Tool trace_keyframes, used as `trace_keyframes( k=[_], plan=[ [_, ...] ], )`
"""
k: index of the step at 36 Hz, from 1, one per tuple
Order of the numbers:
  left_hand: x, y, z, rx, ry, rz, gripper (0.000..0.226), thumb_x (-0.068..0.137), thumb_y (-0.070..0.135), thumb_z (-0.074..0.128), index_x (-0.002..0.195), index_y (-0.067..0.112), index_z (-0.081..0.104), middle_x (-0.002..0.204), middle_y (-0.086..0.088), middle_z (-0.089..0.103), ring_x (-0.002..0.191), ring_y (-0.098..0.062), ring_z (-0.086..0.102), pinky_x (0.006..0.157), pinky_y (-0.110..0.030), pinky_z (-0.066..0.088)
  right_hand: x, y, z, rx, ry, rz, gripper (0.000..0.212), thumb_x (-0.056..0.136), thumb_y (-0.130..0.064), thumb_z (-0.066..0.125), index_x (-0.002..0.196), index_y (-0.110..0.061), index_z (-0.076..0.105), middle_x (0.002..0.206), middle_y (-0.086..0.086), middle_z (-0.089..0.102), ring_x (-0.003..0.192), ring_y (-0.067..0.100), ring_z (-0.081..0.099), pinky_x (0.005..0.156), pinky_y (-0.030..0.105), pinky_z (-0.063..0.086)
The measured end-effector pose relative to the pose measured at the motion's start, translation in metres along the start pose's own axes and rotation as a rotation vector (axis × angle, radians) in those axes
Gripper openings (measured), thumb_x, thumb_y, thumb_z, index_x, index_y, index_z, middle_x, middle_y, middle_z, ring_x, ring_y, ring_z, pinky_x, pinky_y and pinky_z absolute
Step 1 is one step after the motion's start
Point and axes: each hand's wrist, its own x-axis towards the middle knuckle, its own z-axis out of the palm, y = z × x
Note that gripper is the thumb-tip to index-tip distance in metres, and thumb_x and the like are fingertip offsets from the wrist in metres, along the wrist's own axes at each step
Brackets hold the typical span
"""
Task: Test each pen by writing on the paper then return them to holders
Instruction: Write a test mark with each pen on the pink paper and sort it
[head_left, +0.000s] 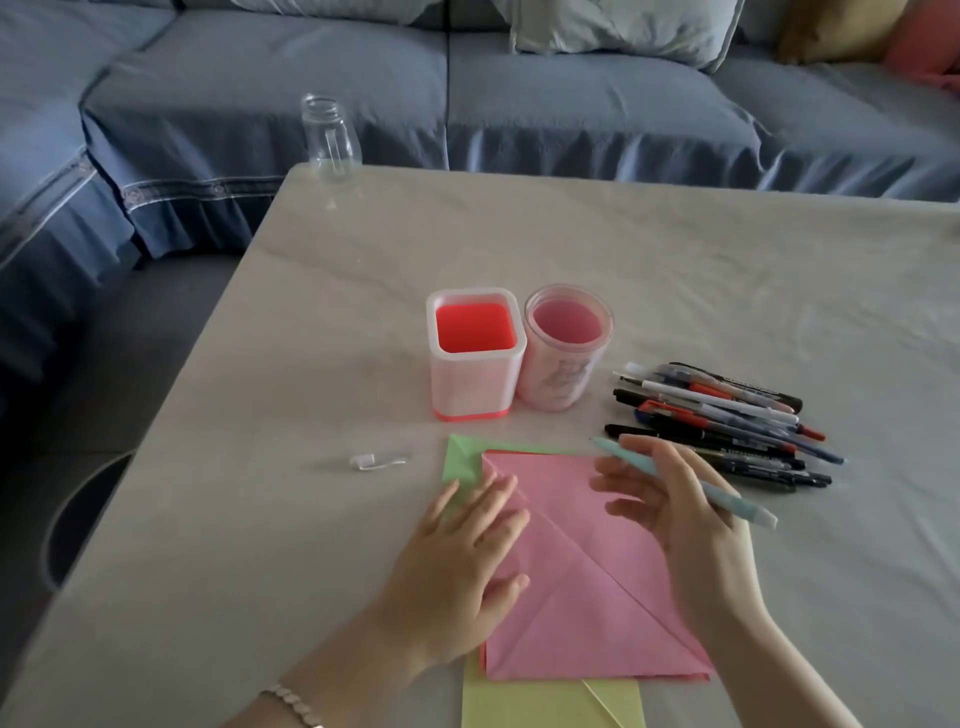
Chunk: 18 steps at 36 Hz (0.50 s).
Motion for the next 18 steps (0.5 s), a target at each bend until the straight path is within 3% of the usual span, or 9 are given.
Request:
trace_keyframes(
  k=[6, 10, 18],
  plan=[
    [-0.003, 0.001, 0.002, -0.051, -0.019, 0.029, 0.049, 0.084, 0.050, 0.045, 0.127, 0.027, 0.054, 0.137, -0.005, 0.049, 0.132, -0.021, 0.037, 0.106, -0.046, 0.022, 0.014, 0.013, 0.009, -0.114, 0.059, -0.040, 0.019, 0.091, -0.016, 0.052, 0.079, -0.012, 0.066, 0.067, 0.002, 0.070, 0.062, 0.015, 0.066, 0.053, 0.021, 0.052],
    [-0.004, 0.000, 0.003, -0.057, 0.002, 0.036, 0.049, 0.084, 0.050, 0.045, 0.128, 0.029, 0.054, 0.135, -0.003, 0.050, 0.132, -0.021, 0.035, 0.106, -0.046, 0.021, 0.028, 0.026, 0.020, -0.261, 0.088, -0.141, 0.018, 0.085, -0.021, 0.062, 0.069, -0.014, 0.061, 0.054, -0.001, 0.064, 0.049, 0.011, 0.058, 0.048, 0.020, 0.047],
    [-0.003, -0.002, 0.002, -0.086, 0.067, 0.004, 0.052, 0.078, 0.052, 0.047, 0.117, 0.020, 0.063, 0.130, 0.000, 0.057, 0.127, -0.022, 0.044, 0.106, -0.042, 0.024, 0.044, 0.059, 0.051, -0.402, 0.118, -0.203, 0.040, 0.076, -0.029, 0.074, 0.052, -0.008, 0.050, 0.039, 0.001, 0.054, 0.035, 0.012, 0.049, 0.043, 0.024, 0.042]
  ],
)
